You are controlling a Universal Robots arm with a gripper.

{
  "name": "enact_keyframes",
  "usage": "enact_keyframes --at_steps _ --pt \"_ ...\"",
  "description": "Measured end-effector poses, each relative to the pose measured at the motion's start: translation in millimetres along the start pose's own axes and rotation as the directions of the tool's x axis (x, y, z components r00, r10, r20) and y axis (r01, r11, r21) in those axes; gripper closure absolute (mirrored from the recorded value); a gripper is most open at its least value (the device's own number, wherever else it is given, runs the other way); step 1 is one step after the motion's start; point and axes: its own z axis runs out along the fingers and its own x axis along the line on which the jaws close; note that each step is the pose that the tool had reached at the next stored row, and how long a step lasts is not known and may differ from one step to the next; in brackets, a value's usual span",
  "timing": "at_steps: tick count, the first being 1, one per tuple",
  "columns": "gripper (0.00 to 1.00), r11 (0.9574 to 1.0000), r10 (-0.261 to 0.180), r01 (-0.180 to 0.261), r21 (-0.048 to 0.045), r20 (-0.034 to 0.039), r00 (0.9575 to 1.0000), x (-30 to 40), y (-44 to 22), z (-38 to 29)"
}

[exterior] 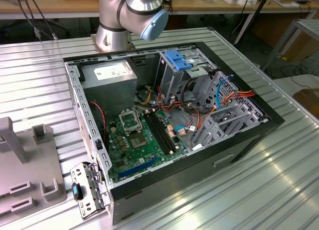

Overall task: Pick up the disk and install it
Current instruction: 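Pick up the disk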

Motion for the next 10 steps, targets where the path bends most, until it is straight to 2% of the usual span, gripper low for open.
enact_keyframes --at_steps 4,5,7,10 --pt "0.89 0.9978 -0.067 0.067 -0.0012 -0.0030 0.9978 0.0 0.0 0.0" --pt "0.89 0.9951 -0.099 0.099 -0.0019 -0.0044 0.9951 0.0 0.0 0.0" --pt "0.89 0.9871 -0.160 0.160 -0.0032 -0.0071 0.9871 0.0 0.0 0.0" --pt "0.89 0.9764 -0.216 0.216 -0.0046 -0.0095 0.9764 0.0 0.0 0.0"
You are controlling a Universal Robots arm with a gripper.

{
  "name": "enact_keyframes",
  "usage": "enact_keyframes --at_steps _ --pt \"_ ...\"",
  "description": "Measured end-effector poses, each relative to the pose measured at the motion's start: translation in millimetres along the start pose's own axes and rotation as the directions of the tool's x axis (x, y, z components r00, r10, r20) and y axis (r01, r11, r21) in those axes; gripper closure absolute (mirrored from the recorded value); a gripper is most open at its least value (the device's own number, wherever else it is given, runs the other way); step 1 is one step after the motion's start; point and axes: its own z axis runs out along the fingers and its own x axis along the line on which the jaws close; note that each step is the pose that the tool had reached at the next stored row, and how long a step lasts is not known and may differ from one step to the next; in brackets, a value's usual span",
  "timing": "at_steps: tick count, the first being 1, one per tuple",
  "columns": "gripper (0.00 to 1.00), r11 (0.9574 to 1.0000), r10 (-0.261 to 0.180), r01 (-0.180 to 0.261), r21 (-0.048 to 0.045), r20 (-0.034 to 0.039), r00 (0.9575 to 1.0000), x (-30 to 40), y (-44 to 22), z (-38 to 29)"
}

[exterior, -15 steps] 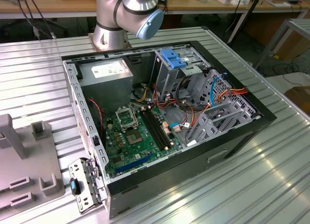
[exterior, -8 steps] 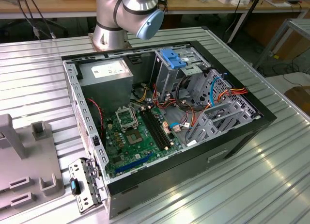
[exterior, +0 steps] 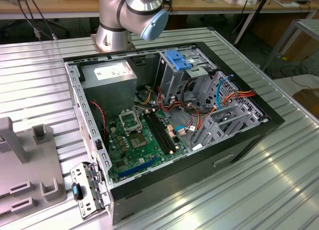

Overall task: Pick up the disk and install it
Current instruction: 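Pick up the disk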

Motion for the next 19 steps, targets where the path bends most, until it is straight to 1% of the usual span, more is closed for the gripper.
enact_keyframes --at_steps 1,2,3,4,6,8,9,10,12,16,17,18,19 --pt "0.89 0.9998 -0.019 0.019 -0.0003 -0.0008 0.9998 0.0 0.0 0.0" --pt "0.89 0.9987 -0.052 0.052 -0.0009 -0.0023 0.9987 0.0 0.0 0.0" --pt "0.89 0.9960 -0.089 0.089 -0.0016 -0.0040 0.9960 0.0 0.0 0.0" --pt "0.89 0.9941 -0.108 0.108 -0.0021 -0.0048 0.9941 0.0 0.0 0.0" --pt "0.89 0.9862 -0.165 0.165 -0.0033 -0.0073 0.9862 0.0 0.0 0.0" --pt "0.89 0.9789 -0.204 0.204 -0.0043 -0.0090 0.9788 0.0 0.0 0.0" --pt "0.89 0.9717 -0.236 0.236 -0.0052 -0.0103 0.9716 0.0 0.0 0.0" --pt "0.89 0.9677 -0.252 0.252 -0.0056 -0.0110 0.9676 0.0 0.0 0.0" --pt "0.89 0.9575 -0.288 0.288 -0.0067 -0.0125 0.9575 0.0 0.0 0.0" --pt "0.89 0.9338 -0.358 0.358 -0.0089 -0.0153 0.9337 0.0 0.0 0.0" --pt "0.89 0.9272 -0.375 0.374 -0.0095 -0.0159 0.9271 0.0 0.0 0.0" --pt "0.89 0.9136 -0.407 0.407 -0.0106 -0.0172 0.9134 0.0 0.0 0.0" --pt "0.89 0.9066 -0.422 0.422 -0.0112 -0.0177 0.9065 0.0 0.0 0.0"
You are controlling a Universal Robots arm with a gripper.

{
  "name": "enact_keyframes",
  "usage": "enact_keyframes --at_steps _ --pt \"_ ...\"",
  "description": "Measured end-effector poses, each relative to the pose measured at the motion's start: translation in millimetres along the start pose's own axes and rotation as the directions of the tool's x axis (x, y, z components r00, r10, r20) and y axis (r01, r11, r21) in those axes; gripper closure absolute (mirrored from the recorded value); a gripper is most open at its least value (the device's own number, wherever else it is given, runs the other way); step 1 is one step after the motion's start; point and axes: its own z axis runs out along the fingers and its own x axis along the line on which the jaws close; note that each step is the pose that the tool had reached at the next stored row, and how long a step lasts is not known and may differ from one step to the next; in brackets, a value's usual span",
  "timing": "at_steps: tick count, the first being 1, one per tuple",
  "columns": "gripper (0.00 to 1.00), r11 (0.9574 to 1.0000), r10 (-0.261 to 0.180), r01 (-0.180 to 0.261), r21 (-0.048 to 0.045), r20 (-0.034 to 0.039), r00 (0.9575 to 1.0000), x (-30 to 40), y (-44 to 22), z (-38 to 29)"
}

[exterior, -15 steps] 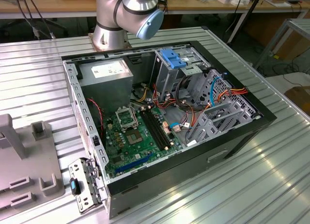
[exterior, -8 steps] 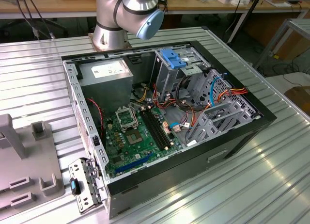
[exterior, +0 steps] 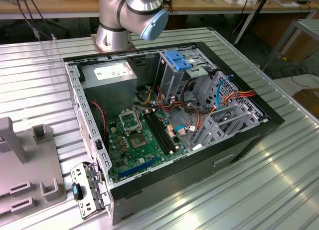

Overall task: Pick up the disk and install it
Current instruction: 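Pick up the disk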

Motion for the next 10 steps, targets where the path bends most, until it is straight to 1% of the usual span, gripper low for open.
enact_keyframes --at_steps 1,3,4,6,7,8,10 --pt "0.89 0.9998 -0.018 0.018 -0.0003 -0.0008 0.9998 0.0 0.0 0.0" --pt "0.89 0.9982 -0.060 0.060 -0.0011 -0.0028 0.9982 0.0 0.0 0.0" --pt "0.89 0.9958 -0.091 0.091 -0.0017 -0.0042 0.9958 0.0 0.0 0.0" --pt "0.89 0.9880 -0.155 0.155 -0.0031 -0.0070 0.9880 0.0 0.0 -0.1" --pt "0.89 0.9848 -0.174 0.174 -0.0036 -0.0078 0.9847 0.0 0.0 0.0" --pt "0.89 0.9804 -0.197 0.197 -0.0041 -0.0087 0.9804 0.0 0.0 0.0" --pt "0.89 0.9659 -0.259 0.259 -0.0059 -0.0113 0.9658 0.0 0.0 0.0"
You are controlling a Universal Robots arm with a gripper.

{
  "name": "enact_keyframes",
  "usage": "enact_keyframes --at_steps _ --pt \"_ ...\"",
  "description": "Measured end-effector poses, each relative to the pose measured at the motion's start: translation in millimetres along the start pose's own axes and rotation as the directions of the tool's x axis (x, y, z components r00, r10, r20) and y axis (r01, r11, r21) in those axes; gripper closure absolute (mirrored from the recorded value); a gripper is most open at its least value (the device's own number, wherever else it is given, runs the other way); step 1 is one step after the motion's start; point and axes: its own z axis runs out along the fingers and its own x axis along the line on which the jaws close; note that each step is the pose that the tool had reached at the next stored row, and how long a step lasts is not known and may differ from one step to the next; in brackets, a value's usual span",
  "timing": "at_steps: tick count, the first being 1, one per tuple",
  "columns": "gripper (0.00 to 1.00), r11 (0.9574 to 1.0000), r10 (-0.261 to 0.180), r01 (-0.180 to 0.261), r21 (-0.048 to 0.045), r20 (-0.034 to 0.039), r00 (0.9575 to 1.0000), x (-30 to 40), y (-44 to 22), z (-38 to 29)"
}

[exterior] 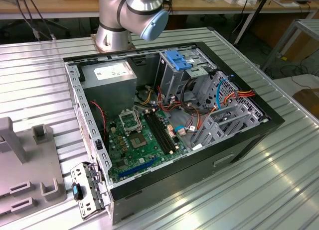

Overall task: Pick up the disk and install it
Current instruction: 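Pick up the disk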

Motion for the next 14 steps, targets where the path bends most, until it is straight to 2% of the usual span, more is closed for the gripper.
enact_keyframes --at_steps 2,3,5,7,8,9,10,12,13,14 --pt "0.89 0.9991 -0.041 0.041 -0.0008 -0.0019 0.9991 0.0 0.0 0.0" --pt "0.89 0.9972 -0.075 0.075 -0.0014 -0.0034 0.9972 0.0 0.0 0.0" --pt "0.89 0.9906 -0.137 0.137 -0.0027 -0.0061 0.9906 0.0 0.0 0.1" --pt "0.89 0.9849 -0.173 0.173 -0.0035 -0.0077 0.9848 0.0 0.0 0.2" --pt "0.89 0.9793 -0.202 0.202 -0.0043 -0.0089 0.9793 0.0 0.0 0.4" --pt "0.89 0.9757 -0.219 0.219 -0.0047 -0.0097 0.9756 0.0 0.0 0.4" --pt "0.89 0.9683 -0.250 0.250 -0.0056 -0.0110 0.9682 0.0 -0.1 0.6" --pt "0.89 0.9586 -0.285 0.285 -0.0066 -0.0124 0.9586 0.0 0.0 0.9" --pt "0.89 0.9495 -0.314 0.314 -0.0074 -0.0135 0.9494 0.0 -0.1 1.2" --pt "0.89 0.9371 -0.349 0.349 -0.0086 -0.0150 0.9370 0.0 -0.1 1.6"
